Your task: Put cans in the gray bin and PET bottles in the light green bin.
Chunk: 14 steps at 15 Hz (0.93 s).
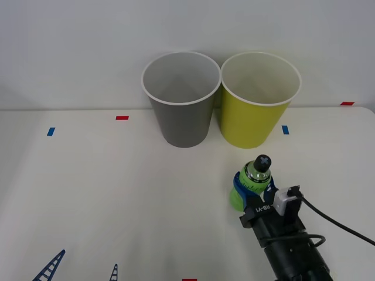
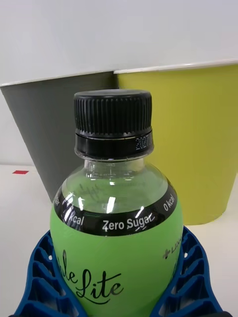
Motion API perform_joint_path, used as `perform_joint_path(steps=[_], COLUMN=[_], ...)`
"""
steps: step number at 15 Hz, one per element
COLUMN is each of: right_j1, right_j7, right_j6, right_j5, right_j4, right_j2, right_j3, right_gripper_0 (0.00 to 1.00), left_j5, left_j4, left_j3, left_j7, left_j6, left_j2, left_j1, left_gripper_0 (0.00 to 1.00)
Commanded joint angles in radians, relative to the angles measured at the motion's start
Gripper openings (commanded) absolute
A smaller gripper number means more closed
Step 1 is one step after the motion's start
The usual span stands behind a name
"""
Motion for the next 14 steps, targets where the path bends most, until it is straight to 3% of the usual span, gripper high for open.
perform_joint_path(steps=[1, 5, 12, 14], right_j1=[0.039, -0.012, -0.236, -0.335], right_j7=[-0.006, -0.021, -0.064, -0.081], right_j6=[0.283, 0.512, 0.811, 0.948], right_j5=[-0.002, -0.005, -0.011, -0.02], right_j4=[-0.255, -0.433, -0.56, -0.595], right_j2=[-0.006, -0.001, 0.008, 0.009], right_j3=[-0.022, -0.039, -0.114, -0.154], right_gripper_0=[0.0, 0.0, 0.0, 0.0], left_j5=[0.0, 0.0, 0.0, 0.0], left_j4=[0.0, 0.0, 0.0, 0.0], left_j3=[0.0, 0.0, 0.0, 0.0], left_j7=[0.0, 0.0, 0.0, 0.0], left_j6=[0.0, 0.0, 0.0, 0.0], left_j2=[0.0, 0.0, 0.0, 0.0], left_j1=[0.0, 0.0, 0.0, 0.0], left_gripper_0=[1.0, 1.0, 1.0, 1.0])
